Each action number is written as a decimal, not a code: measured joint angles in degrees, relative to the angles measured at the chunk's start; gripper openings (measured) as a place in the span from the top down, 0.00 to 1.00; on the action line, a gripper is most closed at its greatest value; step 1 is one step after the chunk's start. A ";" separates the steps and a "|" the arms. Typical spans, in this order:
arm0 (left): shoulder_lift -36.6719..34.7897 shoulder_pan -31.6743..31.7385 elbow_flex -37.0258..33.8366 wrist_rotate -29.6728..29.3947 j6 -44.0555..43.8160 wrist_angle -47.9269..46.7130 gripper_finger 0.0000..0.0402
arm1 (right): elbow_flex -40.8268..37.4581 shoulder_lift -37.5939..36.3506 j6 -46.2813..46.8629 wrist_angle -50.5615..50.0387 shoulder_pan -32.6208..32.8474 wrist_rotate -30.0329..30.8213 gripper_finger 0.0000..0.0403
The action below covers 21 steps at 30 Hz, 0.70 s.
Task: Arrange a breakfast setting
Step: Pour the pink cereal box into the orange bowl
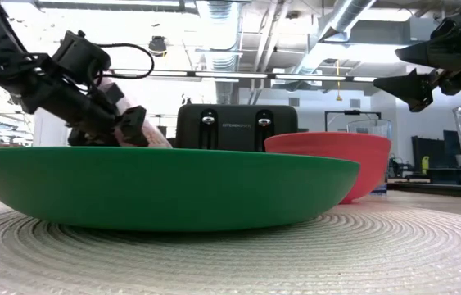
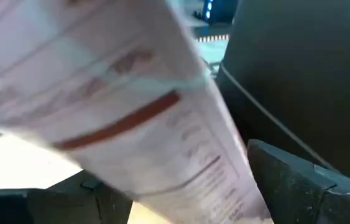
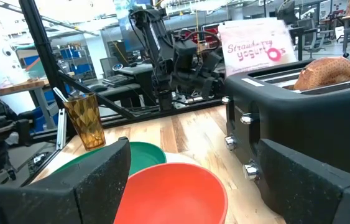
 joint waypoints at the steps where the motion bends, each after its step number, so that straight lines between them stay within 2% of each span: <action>1: 1.57 0.29 0.00 0.22 0.51 2.20 0.31 | 0.01 0.02 -0.02 0.00 0.01 0.02 0.08; 11: 13.75 0.77 0.85 -0.28 1.65 18.19 0.31 | 0.02 0.01 -0.01 0.00 0.04 0.02 0.08; 21: 20.08 2.85 10.82 -0.32 3.27 15.93 0.31 | 0.01 0.02 -0.01 0.00 0.04 0.00 0.08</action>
